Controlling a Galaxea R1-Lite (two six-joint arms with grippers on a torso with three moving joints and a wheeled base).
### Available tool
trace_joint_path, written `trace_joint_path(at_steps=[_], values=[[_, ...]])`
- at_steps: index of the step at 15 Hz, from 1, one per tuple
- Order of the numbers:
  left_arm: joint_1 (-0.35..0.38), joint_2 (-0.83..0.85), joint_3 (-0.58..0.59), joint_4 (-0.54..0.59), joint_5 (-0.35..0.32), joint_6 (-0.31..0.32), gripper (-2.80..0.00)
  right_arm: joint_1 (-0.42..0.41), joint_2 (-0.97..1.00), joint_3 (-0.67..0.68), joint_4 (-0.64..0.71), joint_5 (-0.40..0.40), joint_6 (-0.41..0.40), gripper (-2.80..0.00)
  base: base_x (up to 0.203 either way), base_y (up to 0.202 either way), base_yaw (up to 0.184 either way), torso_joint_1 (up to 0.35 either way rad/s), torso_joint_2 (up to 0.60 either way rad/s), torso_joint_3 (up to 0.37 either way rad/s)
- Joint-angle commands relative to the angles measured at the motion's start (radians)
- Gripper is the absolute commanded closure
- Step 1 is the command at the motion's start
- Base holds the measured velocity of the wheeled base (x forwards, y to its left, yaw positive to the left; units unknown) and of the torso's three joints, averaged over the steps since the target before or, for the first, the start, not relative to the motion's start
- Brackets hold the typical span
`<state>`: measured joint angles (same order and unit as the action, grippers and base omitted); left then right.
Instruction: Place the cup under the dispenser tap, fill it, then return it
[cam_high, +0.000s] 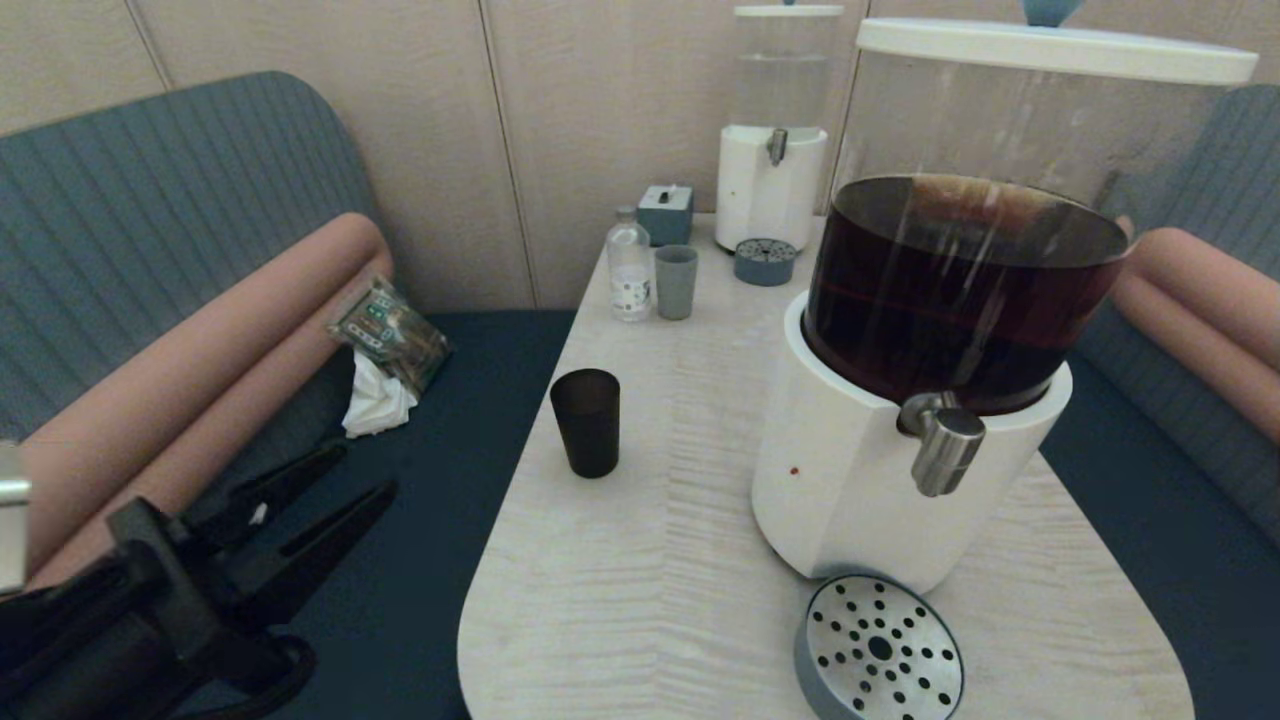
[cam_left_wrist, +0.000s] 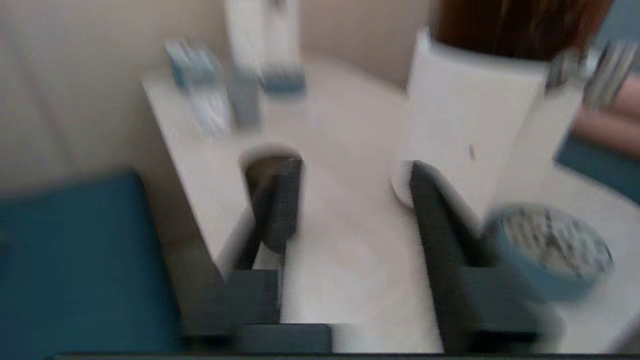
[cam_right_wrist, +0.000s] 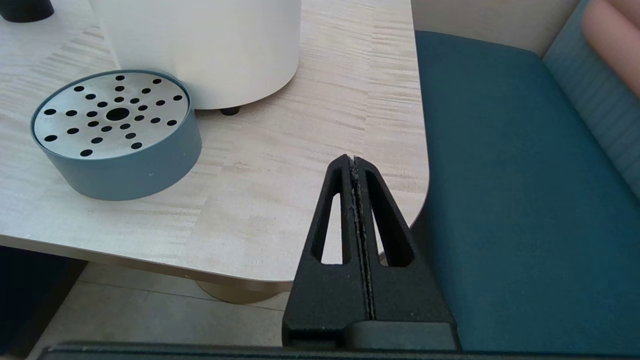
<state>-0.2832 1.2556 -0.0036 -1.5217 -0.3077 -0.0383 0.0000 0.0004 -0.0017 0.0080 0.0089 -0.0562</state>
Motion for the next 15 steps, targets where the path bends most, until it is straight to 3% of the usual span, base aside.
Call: trace_joint_path(at_steps=[1,4,11,15], values=[[0.040,-0.143,0.032,-0.008,0.000,0.000,0.00,0.000,0.001,-0.001,0.000,0.000,0.000,0.00,0.000,0.000,0.000,0.000,0.00,0.000],[0.116,-0.361,0.023,0.050,0.000,0.002,0.00,0.000,0.001,0.000,0.000,0.000,-0.001,0.00,0.000,0.000,0.000,0.000,0.00,0.000],[0.263,-0.884,0.012,0.398,0.001,0.005,0.00,0.000,0.001,0.000,0.000,0.000,-0.001,0.00,0.000,0.000,0.000,0.000,0.00,0.000],[0.289,-1.101,0.015,0.585,0.015,0.011,0.00,0.000,0.001,0.000,0.000,0.000,0.001,0.00,0.000,0.000,0.000,0.000,0.00,0.000]])
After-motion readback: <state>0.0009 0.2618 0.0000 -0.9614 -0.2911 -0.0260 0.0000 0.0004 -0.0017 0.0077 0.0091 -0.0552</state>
